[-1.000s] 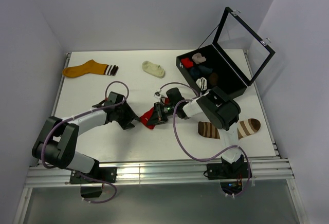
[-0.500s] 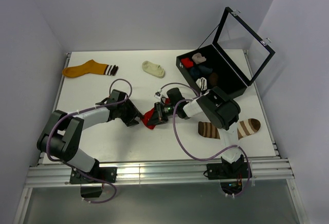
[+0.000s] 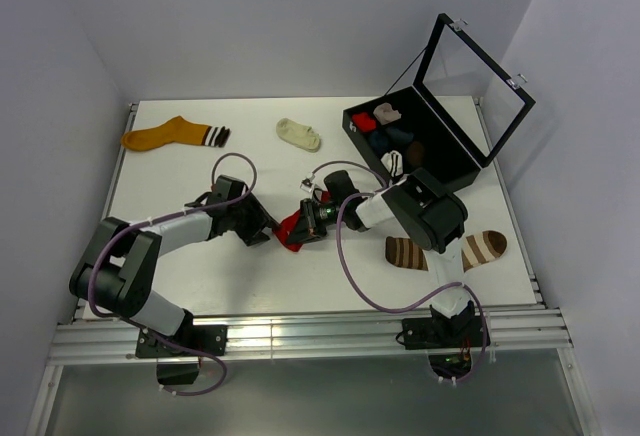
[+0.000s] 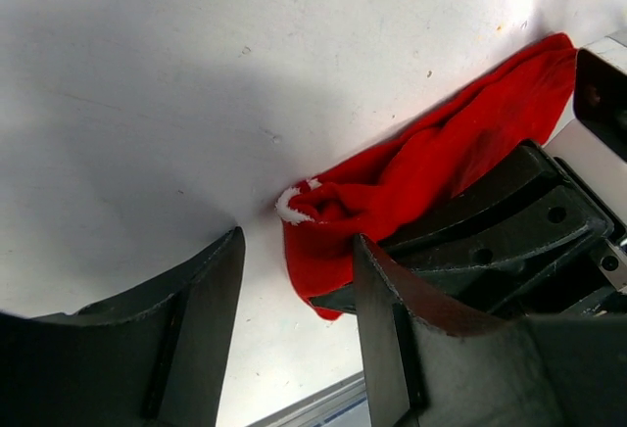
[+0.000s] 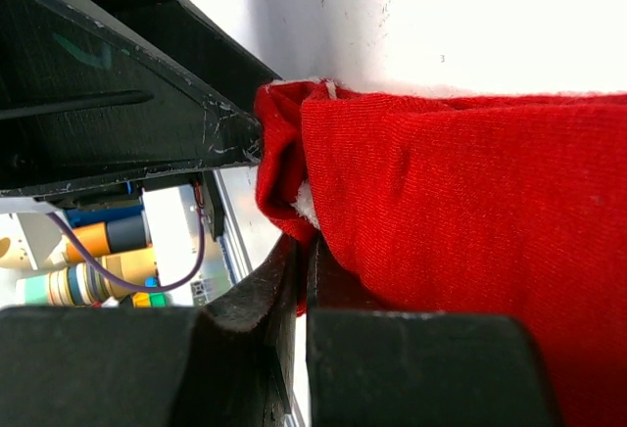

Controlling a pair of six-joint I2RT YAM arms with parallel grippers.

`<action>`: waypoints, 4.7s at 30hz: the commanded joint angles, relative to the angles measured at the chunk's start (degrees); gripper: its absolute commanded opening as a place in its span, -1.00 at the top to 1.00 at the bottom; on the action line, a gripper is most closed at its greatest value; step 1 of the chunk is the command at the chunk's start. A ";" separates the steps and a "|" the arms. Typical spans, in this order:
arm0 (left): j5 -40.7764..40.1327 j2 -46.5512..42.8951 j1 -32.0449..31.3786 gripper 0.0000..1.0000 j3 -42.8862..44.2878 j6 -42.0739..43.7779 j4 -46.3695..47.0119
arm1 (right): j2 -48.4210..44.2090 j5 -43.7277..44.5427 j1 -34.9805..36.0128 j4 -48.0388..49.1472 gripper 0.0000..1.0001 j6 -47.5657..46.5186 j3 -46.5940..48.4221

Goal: Roll the socks
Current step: Roll the sock at the center of the board.

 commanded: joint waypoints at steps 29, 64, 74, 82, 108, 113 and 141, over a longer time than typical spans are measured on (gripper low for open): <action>-8.10 14.22 -1.39 0.99 22.25 12.52 -28.09 | -13.96 29.40 3.14 -26.31 0.11 -23.07 4.64; -8.37 22.40 -2.88 0.99 31.51 14.82 -36.81 | -10.10 67.76 27.40 -25.18 0.51 -39.52 10.01; -6.70 13.80 1.25 0.99 19.21 8.40 -31.36 | -12.91 61.02 24.07 -21.58 1.00 -36.35 2.28; -2.14 6.32 1.60 0.81 10.77 -0.38 -20.82 | -13.53 45.81 18.80 -19.82 1.00 -31.61 -0.63; -2.83 -6.61 -0.86 -0.20 2.15 2.68 -4.82 | 2.02 0.09 -3.88 10.24 1.00 2.24 -6.78; -1.96 -3.18 -1.12 -0.14 2.59 3.30 -3.67 | 2.20 1.76 -4.15 1.20 1.00 -2.24 -3.80; -6.61 12.03 -2.44 0.50 7.59 5.23 -8.15 | -5.87 12.90 -3.36 -18.40 0.11 -14.19 1.48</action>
